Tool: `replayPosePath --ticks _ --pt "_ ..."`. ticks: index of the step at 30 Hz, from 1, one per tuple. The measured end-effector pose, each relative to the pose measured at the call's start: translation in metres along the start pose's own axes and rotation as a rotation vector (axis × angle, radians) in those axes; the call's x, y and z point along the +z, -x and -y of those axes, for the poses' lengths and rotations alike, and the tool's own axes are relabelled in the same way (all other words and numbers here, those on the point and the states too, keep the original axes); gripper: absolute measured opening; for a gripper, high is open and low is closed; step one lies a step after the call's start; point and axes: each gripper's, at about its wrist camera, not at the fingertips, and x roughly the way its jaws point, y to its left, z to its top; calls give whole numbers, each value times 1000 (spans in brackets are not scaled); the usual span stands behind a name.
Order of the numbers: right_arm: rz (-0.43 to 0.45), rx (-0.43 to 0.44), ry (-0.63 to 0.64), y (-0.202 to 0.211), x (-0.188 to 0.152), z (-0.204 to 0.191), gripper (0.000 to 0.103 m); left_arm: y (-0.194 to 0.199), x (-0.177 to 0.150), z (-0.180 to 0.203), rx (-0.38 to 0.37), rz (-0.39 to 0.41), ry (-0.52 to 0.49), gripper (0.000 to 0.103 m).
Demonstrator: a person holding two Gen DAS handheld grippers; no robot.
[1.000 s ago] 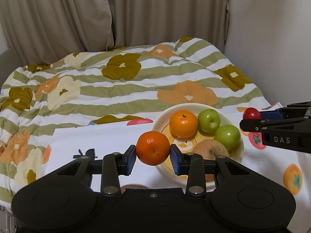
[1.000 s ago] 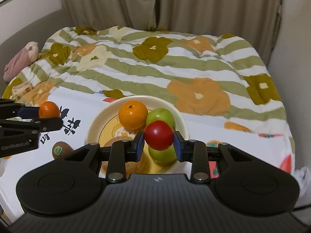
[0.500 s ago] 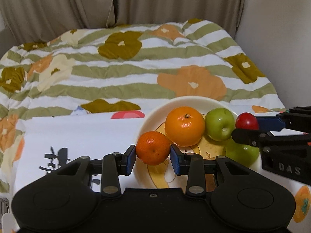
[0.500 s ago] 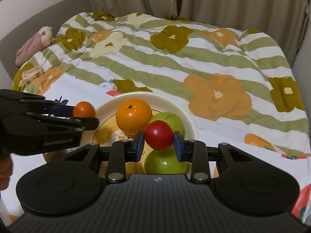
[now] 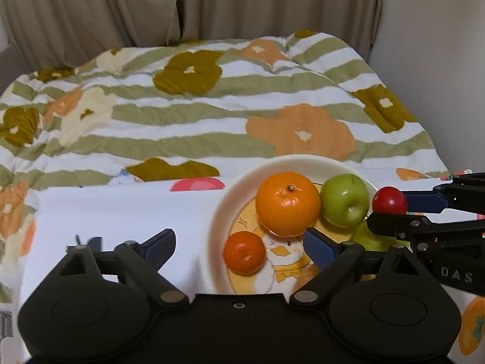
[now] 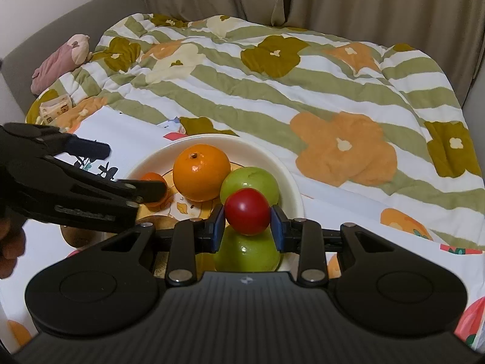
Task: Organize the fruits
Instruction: 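Carry the small orange into the bowl with the left tool while the right tool carries the tomato, then open the left tool in the bowl while the right tool lowers and releases the tomato there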
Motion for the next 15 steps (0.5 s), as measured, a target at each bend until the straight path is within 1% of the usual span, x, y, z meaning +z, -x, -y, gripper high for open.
replayPosePath --ticks 5,11,15 --pt "-3 13 14 -1 3 -4 47 16 -6 -5 34 21 2 96" --pt "-13 47 44 -10 11 -20 47 29 -14 -7 51 27 -11 96" --pt "-27 61 43 -18 14 -30 47 33 -20 -12 58 28 10 96"
